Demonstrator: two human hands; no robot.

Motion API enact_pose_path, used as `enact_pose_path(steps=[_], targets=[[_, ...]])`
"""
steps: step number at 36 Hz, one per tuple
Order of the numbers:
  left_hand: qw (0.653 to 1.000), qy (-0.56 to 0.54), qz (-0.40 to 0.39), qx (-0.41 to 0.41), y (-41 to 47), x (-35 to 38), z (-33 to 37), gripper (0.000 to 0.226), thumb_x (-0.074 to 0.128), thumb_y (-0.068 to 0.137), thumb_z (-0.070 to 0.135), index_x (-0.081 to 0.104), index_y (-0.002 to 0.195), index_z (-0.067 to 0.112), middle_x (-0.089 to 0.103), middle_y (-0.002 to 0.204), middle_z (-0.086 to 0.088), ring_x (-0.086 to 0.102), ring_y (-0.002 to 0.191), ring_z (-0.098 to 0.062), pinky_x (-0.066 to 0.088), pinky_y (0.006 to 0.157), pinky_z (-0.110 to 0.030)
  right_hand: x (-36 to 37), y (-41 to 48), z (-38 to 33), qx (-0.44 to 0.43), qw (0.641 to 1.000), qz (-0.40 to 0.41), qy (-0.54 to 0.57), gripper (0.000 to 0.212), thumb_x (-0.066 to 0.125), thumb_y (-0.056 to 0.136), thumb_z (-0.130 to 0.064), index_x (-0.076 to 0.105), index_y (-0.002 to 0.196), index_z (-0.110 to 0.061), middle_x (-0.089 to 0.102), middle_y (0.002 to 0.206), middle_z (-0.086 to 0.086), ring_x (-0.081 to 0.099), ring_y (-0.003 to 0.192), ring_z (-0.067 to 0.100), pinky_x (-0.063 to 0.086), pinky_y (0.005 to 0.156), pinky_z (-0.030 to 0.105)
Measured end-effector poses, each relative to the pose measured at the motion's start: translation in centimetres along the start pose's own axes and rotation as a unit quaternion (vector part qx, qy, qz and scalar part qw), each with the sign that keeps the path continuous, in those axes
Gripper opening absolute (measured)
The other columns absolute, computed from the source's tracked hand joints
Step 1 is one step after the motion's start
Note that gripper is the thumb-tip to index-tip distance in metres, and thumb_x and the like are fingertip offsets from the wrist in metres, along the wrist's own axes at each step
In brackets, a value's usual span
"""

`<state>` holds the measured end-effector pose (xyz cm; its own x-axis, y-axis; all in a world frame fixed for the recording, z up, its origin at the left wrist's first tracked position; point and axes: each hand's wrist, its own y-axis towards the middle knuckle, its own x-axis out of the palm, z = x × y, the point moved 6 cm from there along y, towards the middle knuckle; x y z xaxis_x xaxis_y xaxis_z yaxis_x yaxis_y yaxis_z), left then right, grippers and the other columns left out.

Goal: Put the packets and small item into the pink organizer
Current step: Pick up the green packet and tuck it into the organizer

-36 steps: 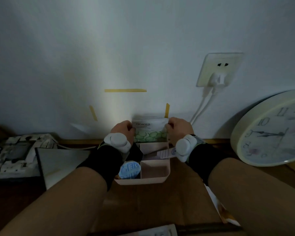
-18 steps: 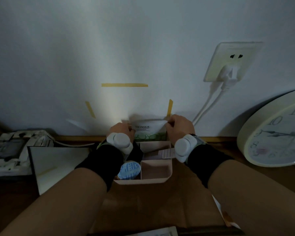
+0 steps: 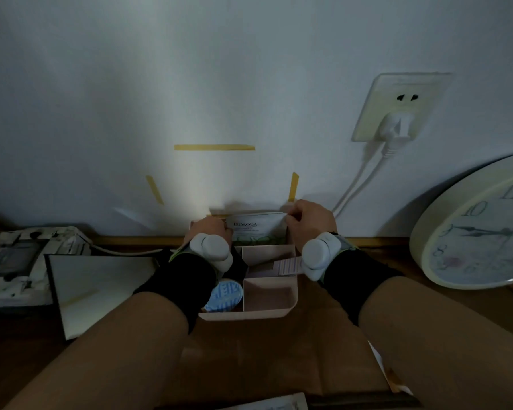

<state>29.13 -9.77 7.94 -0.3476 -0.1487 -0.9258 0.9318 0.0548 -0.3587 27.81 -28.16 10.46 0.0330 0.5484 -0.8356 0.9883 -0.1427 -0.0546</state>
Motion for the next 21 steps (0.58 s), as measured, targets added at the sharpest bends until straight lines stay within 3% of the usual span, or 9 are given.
enact_pose_path(steps=[10, 18, 21], targets=[[1.0, -0.008, -0.004, 0.009, -0.1, 0.1, 0.1, 0.036, 0.038, 0.096, 0.027, 0.063, 0.118, 0.011, 0.063, 0.125, -0.012, 0.057, 0.116, -0.027, 0.039, 0.102, -0.034, 0.3, 0.2, 0.3, 0.014, 1.0, -0.009, -0.011, 0.022, 0.053, 0.089, -0.022, 0.065, 0.105, -0.011, 0.068, 0.112, 0.013, 0.059, 0.106, 0.031, 0.047, 0.088, 0.032], [0.996, -0.062, 0.057, 0.031, -1.4, -1.3, -0.5, 0.032, 0.044, 0.094, 0.025, 0.069, 0.112, 0.018, 0.069, 0.117, -0.011, 0.063, 0.105, -0.032, 0.05, 0.089, -0.034, 0.0, -0.5, 0.0, 0.009, 1.0, -0.007, -0.002, 0.022, 0.052, 0.09, -0.022, 0.061, 0.107, -0.012, 0.068, 0.11, 0.012, 0.059, 0.106, 0.03, 0.047, 0.089, 0.033], [0.986, -0.132, 0.104, 0.019, -2.2, -2.0, -1.1, 0.029, 0.048, 0.091, 0.023, 0.068, 0.11, 0.013, 0.07, 0.113, -0.014, 0.063, 0.104, -0.033, 0.05, 0.088, -0.034, -0.8, -1.1, -0.3, -0.004, 1.0, 0.008, 0.007, 0.022, 0.053, 0.089, -0.022, 0.061, 0.108, -0.013, 0.067, 0.107, 0.01, 0.059, 0.104, 0.029, 0.046, 0.088, 0.033]])
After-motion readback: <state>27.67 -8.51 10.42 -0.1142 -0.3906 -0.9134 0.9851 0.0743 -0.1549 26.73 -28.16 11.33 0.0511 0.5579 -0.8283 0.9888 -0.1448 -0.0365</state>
